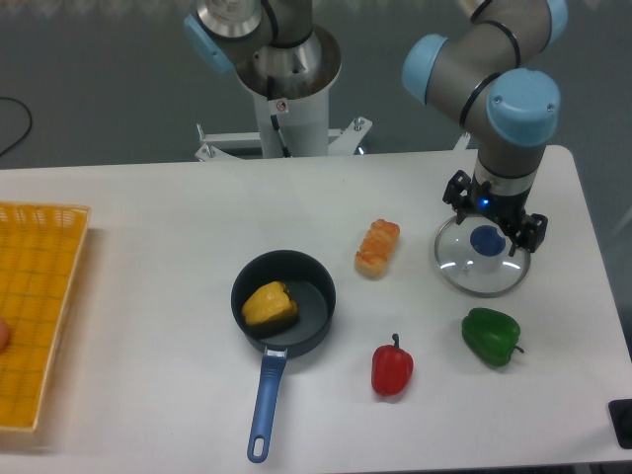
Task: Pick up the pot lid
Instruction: 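Raise the gripper up off the glass lid's blue knob, then lower the gripper down onto the blue knob of the glass lid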
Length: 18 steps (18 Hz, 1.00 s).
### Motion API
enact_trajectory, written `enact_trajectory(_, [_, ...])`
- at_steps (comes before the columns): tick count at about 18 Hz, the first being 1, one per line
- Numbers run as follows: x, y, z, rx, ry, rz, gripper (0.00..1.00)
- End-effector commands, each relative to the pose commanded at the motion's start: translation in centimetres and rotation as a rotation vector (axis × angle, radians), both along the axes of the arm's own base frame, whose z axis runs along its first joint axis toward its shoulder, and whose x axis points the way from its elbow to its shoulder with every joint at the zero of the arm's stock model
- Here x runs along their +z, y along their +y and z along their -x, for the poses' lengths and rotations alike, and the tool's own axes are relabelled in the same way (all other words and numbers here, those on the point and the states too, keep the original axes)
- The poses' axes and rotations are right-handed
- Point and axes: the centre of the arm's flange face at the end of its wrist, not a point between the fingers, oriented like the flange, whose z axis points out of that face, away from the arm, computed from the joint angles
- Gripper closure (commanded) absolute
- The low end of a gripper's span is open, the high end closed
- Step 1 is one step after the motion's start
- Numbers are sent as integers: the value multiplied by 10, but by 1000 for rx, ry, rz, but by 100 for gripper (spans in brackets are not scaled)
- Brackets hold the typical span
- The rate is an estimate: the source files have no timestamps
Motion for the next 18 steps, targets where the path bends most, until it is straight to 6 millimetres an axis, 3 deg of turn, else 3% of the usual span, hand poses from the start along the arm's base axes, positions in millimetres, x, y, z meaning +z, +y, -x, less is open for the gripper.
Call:
enact_trajectory(5, [-2,-11,6,-18,-4,8,0])
enact_trajectory(10, [-12,-59,28,-78,-29,21,0])
enact_trajectory(14, [-32,-69,38,-76,-59,34,0])
enact_trajectory(18, [-52,-61,39,-90,-90,40,0])
